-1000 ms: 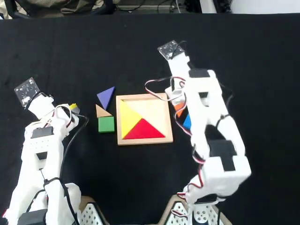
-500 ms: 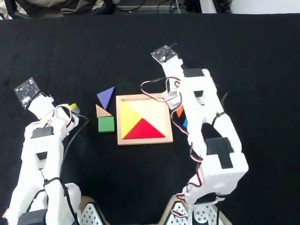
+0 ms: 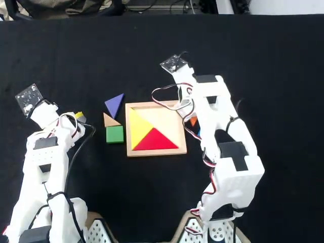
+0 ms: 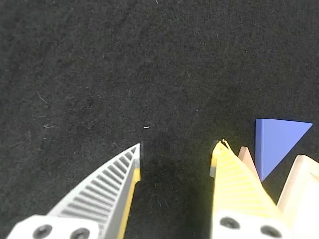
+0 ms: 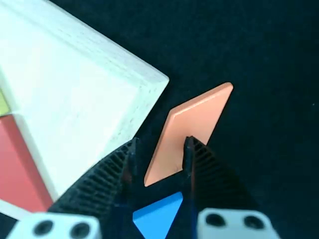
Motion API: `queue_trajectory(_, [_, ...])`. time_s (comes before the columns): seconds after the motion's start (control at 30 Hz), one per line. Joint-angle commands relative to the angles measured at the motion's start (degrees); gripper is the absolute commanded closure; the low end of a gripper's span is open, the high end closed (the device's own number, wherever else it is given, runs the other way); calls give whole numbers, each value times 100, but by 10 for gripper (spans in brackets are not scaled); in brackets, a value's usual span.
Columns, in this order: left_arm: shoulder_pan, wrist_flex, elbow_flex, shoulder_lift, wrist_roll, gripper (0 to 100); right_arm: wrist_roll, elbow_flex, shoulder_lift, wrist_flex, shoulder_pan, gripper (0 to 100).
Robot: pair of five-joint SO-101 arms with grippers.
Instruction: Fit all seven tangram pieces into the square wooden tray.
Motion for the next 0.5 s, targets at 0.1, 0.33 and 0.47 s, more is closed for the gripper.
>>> queue_trajectory(0.1, [57,-97,-57,-18,9,770,70,-215,-233,26,141,849])
queue_trajectory(0.33, [57,-97,-66,-18,9,770,70,-215,-259,26,141,793])
queue_trajectory(0.47, [57,-97,-66,-18,9,770,70,-215,-233,18,123,792])
